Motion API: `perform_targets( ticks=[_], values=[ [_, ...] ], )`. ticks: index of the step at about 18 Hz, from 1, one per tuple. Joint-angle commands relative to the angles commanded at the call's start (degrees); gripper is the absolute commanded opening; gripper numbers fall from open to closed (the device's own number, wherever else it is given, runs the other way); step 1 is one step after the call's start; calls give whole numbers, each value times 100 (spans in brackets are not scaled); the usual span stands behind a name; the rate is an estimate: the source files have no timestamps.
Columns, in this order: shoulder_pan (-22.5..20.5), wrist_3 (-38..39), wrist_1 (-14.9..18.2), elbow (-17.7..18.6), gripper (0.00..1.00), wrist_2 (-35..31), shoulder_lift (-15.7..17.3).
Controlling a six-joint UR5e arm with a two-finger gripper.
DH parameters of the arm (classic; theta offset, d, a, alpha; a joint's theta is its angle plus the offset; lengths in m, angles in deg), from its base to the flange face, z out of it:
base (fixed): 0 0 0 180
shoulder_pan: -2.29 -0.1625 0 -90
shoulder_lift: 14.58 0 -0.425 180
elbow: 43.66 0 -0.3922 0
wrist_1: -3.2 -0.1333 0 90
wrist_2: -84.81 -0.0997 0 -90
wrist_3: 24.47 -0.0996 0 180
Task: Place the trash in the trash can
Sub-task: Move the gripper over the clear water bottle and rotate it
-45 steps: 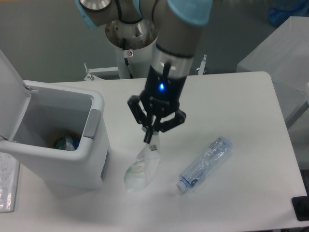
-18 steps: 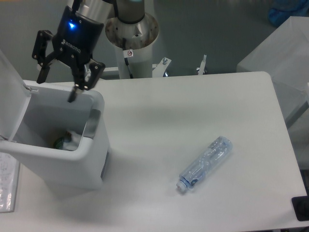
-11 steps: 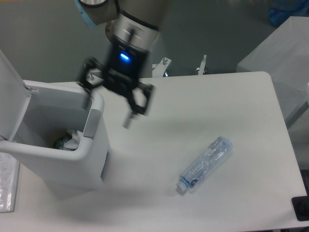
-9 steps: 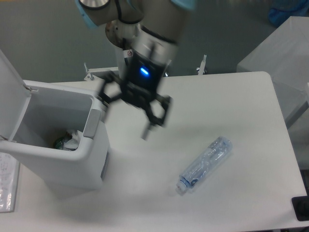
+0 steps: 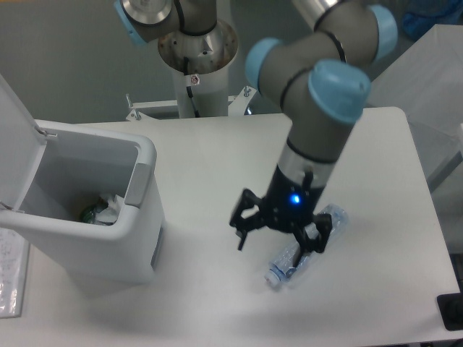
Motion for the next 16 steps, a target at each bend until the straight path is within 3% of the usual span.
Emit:
perform_targets(
  ticks=[5, 8, 11, 16],
  values=[
    [281, -553, 913, -352, 100, -983, -404],
    [466, -563, 1257, -606, 100, -1485, -694],
    [615, -563, 1425, -748, 100, -1872, -871],
    [773, -782, 1390, -774, 100, -2390, -1099]
  ],
)
